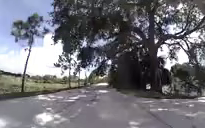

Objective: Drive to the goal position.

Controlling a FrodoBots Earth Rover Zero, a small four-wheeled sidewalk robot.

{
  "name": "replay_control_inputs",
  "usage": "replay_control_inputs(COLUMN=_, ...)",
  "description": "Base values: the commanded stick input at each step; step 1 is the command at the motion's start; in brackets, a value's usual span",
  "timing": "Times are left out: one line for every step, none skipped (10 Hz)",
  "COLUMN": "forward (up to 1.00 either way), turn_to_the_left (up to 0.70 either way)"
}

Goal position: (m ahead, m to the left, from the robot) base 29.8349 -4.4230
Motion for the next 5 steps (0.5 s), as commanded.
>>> replay_control_inputs(forward=0.85, turn_to_the_left=0.00)
replay_control_inputs(forward=0.85, turn_to_the_left=0.00)
replay_control_inputs(forward=0.85, turn_to_the_left=0.00)
replay_control_inputs(forward=0.85, turn_to_the_left=0.00)
replay_control_inputs(forward=0.85, turn_to_the_left=0.00)
